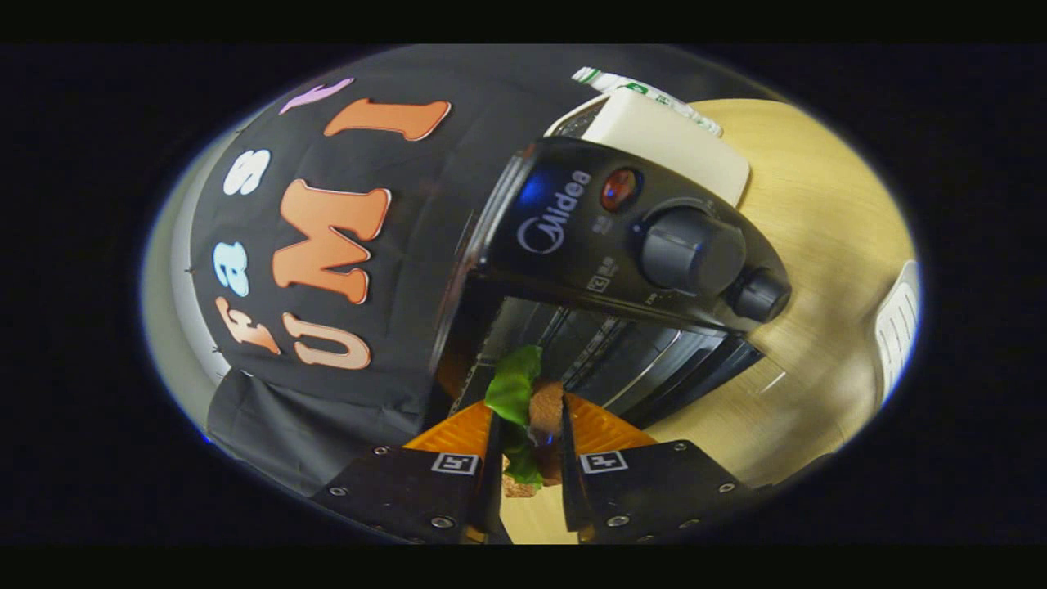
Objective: Open the toaster oven, put the food inside, and close the toaster oven door.
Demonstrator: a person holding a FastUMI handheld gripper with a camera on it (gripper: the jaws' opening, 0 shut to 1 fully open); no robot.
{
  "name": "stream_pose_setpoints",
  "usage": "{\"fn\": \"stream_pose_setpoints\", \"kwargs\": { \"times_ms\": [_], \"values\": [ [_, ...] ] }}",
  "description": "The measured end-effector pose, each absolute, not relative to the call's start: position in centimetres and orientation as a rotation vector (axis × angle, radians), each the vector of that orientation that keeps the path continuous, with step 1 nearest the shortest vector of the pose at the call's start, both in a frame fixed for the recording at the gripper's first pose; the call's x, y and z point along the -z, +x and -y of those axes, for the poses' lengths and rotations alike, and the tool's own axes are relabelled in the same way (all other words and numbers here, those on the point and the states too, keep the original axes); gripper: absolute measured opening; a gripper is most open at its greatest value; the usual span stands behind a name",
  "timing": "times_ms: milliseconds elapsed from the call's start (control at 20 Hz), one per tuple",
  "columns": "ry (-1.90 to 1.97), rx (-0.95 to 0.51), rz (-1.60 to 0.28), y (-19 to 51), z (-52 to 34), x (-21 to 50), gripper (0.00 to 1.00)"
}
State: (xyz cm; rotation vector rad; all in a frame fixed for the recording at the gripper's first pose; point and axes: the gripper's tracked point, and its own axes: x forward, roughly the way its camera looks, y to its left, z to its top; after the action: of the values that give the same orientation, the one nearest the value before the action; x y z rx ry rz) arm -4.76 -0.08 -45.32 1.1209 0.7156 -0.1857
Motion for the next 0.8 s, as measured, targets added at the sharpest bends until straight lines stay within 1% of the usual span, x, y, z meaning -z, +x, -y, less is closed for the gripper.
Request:
{"fn": "stream_pose_setpoints", "kwargs": {
  "times_ms": [200,550,650,800],
  "values": [
    [1.117,0.238,-0.66,-3.3,-0.2,46.7,0.31],
    [1.134,0.322,-0.632,-1.9,-0.9,48.9,0.31],
    [1.071,0.326,-0.66,-2.5,-0.9,49.5,0.39],
    [0.977,0.325,-0.711,-3.2,-0.2,49.1,0.53]
  ]
}}
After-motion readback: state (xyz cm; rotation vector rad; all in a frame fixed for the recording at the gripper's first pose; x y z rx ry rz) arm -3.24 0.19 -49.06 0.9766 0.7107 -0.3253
